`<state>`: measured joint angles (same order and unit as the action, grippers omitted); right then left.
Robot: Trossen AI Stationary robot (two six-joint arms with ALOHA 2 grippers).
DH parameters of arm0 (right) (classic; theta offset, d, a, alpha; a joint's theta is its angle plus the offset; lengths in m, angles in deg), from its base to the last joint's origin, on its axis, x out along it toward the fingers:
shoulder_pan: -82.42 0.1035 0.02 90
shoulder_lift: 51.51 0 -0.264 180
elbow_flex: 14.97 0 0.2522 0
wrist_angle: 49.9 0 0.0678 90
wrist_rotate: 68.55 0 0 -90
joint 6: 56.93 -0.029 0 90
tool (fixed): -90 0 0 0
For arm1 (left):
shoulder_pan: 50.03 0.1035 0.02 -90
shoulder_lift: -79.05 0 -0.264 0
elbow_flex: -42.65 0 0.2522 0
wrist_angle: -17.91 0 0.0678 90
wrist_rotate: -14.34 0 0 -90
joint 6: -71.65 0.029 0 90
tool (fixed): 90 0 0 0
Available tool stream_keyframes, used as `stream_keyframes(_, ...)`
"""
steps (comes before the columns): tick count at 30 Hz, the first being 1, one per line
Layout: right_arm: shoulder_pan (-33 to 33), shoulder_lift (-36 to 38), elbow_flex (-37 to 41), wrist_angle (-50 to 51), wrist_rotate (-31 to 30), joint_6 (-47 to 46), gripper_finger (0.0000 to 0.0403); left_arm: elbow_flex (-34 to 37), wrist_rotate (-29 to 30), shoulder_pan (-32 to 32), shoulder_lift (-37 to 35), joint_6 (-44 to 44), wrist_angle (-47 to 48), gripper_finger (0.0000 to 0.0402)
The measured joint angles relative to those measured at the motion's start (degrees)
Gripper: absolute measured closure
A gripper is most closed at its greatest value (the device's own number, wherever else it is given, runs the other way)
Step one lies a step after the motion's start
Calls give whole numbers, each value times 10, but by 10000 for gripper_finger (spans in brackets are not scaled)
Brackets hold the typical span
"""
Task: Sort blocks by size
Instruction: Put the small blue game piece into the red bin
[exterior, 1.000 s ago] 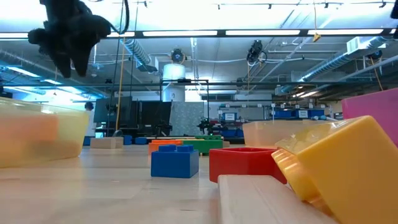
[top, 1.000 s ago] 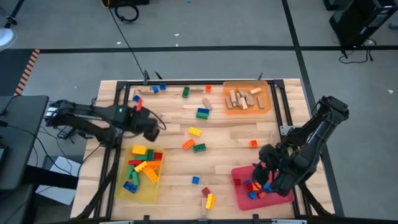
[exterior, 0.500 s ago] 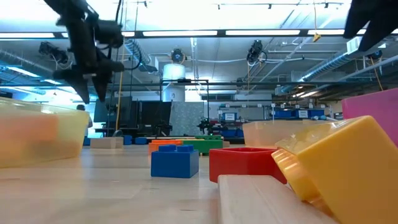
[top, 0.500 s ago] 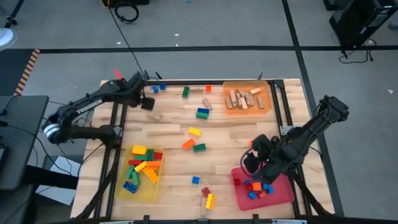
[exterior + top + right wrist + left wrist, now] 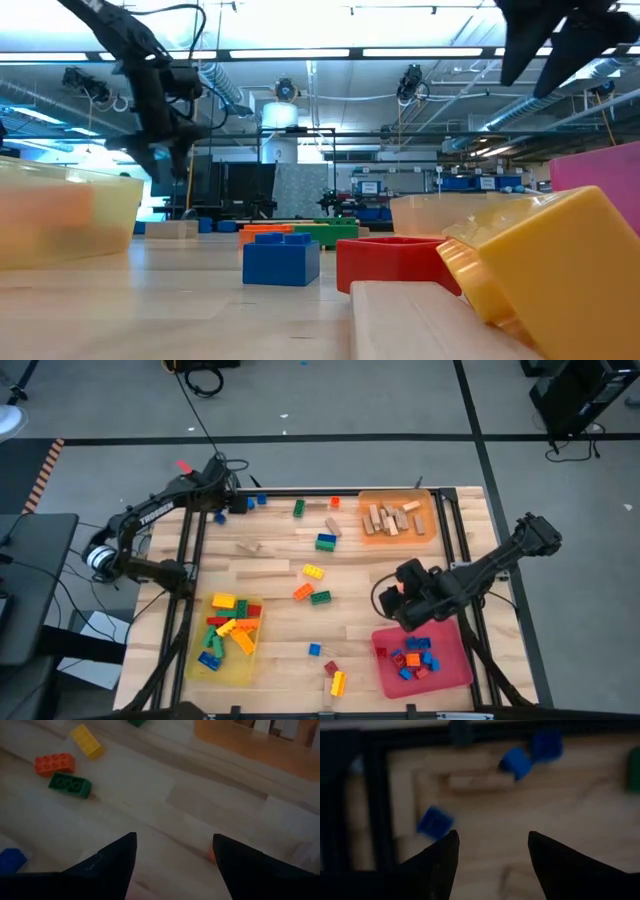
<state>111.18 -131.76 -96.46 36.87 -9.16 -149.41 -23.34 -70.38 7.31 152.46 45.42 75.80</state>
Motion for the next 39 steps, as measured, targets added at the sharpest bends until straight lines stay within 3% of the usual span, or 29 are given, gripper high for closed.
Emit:
stream_keyframes(5, -30, 0, 0, -11, 0, 32, 130, 0, -43, -1, 19, 5, -94, 158)
stream_keyframes(11, -57, 0, 0, -19, 0, 53, 130, -26, -50, 4, 67, -12, -110, 158)
stream_keyframes(23, -68, 0, 0, -54, 2, 86, 131, -137, -59, 4, 202, 6, -87, 158)
stream_keyframes(32, -68, 0, 0, -72, 2, 85, 130, -256, -45, 4, 332, 8, 48, 158)
stream_keyframes(39, -68, 0, 0, -79, 2, 83, 132, -276, -13, 4, 371, 14, 71, 158)
